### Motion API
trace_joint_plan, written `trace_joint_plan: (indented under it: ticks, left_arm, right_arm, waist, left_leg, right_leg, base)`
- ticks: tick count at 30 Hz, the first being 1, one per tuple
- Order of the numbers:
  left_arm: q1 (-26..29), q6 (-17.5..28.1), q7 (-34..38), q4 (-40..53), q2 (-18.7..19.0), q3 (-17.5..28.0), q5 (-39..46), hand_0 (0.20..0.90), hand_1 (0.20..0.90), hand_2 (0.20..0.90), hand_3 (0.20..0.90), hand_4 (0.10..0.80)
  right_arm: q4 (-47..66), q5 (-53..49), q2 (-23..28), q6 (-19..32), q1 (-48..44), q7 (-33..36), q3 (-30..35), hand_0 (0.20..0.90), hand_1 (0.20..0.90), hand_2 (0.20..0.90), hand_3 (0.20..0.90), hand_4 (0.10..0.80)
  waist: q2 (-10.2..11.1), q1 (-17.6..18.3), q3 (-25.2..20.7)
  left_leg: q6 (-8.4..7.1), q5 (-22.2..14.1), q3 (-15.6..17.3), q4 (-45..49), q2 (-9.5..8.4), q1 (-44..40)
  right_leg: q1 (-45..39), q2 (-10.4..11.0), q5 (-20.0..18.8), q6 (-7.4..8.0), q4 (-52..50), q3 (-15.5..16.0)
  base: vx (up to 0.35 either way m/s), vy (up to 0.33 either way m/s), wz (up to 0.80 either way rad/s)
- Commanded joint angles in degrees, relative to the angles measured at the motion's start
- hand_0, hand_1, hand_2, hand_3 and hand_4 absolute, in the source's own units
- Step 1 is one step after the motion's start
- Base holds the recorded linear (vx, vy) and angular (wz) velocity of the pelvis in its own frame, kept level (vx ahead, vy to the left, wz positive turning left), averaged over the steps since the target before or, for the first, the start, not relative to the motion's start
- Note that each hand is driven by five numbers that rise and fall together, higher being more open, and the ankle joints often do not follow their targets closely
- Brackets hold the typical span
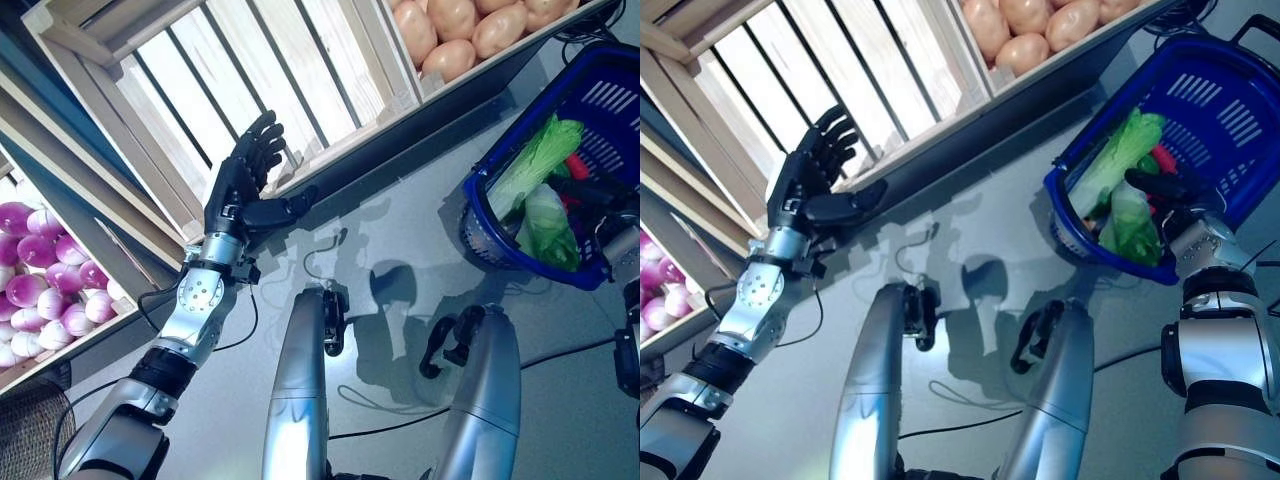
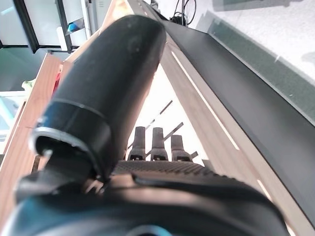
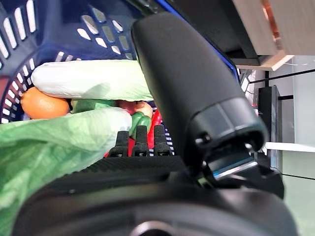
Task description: Put vegetables into the basket
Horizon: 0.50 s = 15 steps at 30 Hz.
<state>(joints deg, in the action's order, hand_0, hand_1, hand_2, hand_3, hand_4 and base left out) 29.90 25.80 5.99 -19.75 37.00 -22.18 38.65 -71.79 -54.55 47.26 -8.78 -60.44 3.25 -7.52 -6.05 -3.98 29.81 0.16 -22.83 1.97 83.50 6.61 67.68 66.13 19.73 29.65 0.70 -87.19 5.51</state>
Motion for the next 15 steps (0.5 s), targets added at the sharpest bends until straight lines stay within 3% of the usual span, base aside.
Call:
trace_joint_plan:
  ticks: [1, 3, 7, 12, 15]
  left_arm:
    - [2.1, 3.9, -1.4, 1.8, 1.0, 1.7, 1.6, 0.9, 0.9, 0.9, 0.9, 0.8]
    - [1.6, 4.2, -1.8, 1.5, 1.2, 1.9, 2.0, 0.9, 0.9, 0.9, 0.9, 0.8]
    - [-0.5, 4.5, -3.8, 0.0, 0.5, 2.5, 2.4, 0.9, 0.9, 0.9, 0.9, 0.8]
    - [-4.0, 2.5, -4.0, -1.5, -1.5, 3.0, -1.6, 0.9, 0.9, 0.9, 0.9, 0.8]
    - [-5.4, -0.2, -3.9, -2.0, -3.7, 3.7, -4.7, 0.9, 0.9, 0.9, 0.9, 0.8]
  right_arm:
    - [-0.5, -2.7, 4.9, 3.4, -1.0, 0.3, 0.9, 0.9, 0.9, 0.9, 0.9, 0.8]
    - [-0.2, -2.5, 4.8, 3.6, -0.4, 0.7, 1.4, 0.9, 0.9, 0.9, 0.9, 0.8]
    - [2.0, -1.6, 2.5, 8.7, 4.6, -1.3, 3.4, 0.9, 0.9, 0.9, 0.9, 0.8]
    - [12.2, -1.2, -4.6, 14.9, 15.9, -1.2, 6.8, 0.9, 0.9, 0.9, 0.9, 0.8]
    - [19.8, 2.2, -11.0, 17.6, 21.0, 0.5, 7.0, 0.9, 0.9, 0.9, 0.9, 0.8]
  waist:
    - [1.5, 0.4, -5.5]
    - [1.7, 0.4, -5.9]
    - [2.9, 0.4, -8.1]
    - [5.2, 0.5, -10.8]
    - [6.1, 0.8, -13.2]
  left_leg:
    - [3.53, -11.3, 3.2, -2.8, -0.24, -12.3]
    - [3.43, -10.8, 3.6, -4.8, 0.09, -14.2]
    - [3.63, -7.8, 5.0, -14.8, 0.62, -22.6]
    - [3.26, -0.5, 6.8, -34.9, -0.48, -38.4]
    - [2.71, 4.1, 7.4, -45.9, -0.93, -46.0]
  right_leg:
    - [-9.5, -2.6, 0.1, -4.49, 7.3, 1.2]
    - [-11.2, -2.8, -0.6, -4.25, 9.3, 1.4]
    - [-19.2, -2.5, -3.8, -3.93, 17.9, 3.3]
    - [-35.2, -3.8, -10.5, -2.51, 36.2, 7.0]
    - [-43.8, -6.0, -14.4, -1.63, 48.9, 8.7]
  base:
    - [0.023, 0.051, -0.07]
    - [0.023, 0.047, -0.07]
    - [0.082, 0.061, -0.13]
    - [0.166, 0.017, -0.08]
    - [0.141, 0.007, -0.15]
